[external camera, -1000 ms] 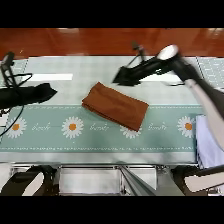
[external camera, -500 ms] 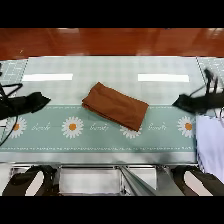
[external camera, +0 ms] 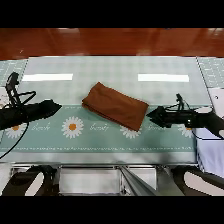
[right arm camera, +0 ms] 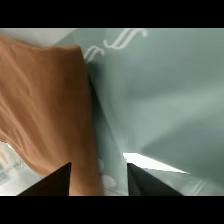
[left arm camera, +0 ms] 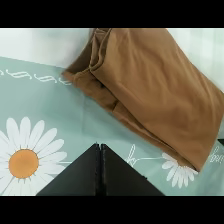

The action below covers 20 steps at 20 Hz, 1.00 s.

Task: Fold the shirts.

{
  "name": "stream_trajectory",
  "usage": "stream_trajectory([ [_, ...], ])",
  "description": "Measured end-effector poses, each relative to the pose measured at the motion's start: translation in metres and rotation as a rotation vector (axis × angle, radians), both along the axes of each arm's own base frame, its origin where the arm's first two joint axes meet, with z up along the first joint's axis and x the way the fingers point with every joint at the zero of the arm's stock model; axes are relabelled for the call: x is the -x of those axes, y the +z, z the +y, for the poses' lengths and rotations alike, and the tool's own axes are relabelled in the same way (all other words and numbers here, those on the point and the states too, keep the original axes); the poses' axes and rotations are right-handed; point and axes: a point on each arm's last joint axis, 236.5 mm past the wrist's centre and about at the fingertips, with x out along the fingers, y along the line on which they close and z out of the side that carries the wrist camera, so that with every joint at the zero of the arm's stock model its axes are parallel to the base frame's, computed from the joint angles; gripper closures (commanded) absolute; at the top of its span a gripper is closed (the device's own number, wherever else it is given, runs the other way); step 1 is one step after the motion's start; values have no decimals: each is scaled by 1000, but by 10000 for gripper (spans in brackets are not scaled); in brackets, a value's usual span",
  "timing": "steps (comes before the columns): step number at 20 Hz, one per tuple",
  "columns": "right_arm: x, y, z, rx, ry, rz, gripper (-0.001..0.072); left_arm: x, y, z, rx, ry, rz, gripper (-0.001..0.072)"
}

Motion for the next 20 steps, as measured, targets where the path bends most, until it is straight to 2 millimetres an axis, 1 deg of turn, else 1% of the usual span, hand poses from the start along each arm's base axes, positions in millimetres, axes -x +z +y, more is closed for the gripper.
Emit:
stream_trajectory([
  [2,-4,-3,26,-41,47,13,301,0,-1,-1,3,0,1,671],
  [3,-6,-3,38,-53,74,13,320,-1,-1,-1,5,2,-1,672],
  [4,-10,-3,47,-58,95,9,419,-1,-1,-1,5,2,1,672],
  [5,-16,-3,55,-50,115,-5,582,-1,-1,-1,5,2,0,671],
  [6,-22,1,63,-54,131,-19,683,-2,-1,-1,5,4,-2,671],
  [8,-38,19,81,-72,174,-75,683,-3,0,0,5,8,-7,671],
  [10,-58,47,98,-75,238,-161,684,-4,0,0,5,10,-11,671],
  [12,-82,81,108,-38,307,-253,684,-5,0,0,5,13,-14,671],
  [14,-109,125,110,34,364,-357,684,-6,1,1,5,16,-19,671],
  [15,-119,148,107,76,392,-406,684,-6,1,1,5,17,-21,671],
  [17,-141,196,96,169,409,-509,684,-6,2,1,7,18,-23,671],
  [19,-159,242,72,263,390,-583,684,-7,2,1,8,21,-25,671],
  [20,-165,261,56,302,370,-608,684,-7,2,1,9,21,-26,671],
])
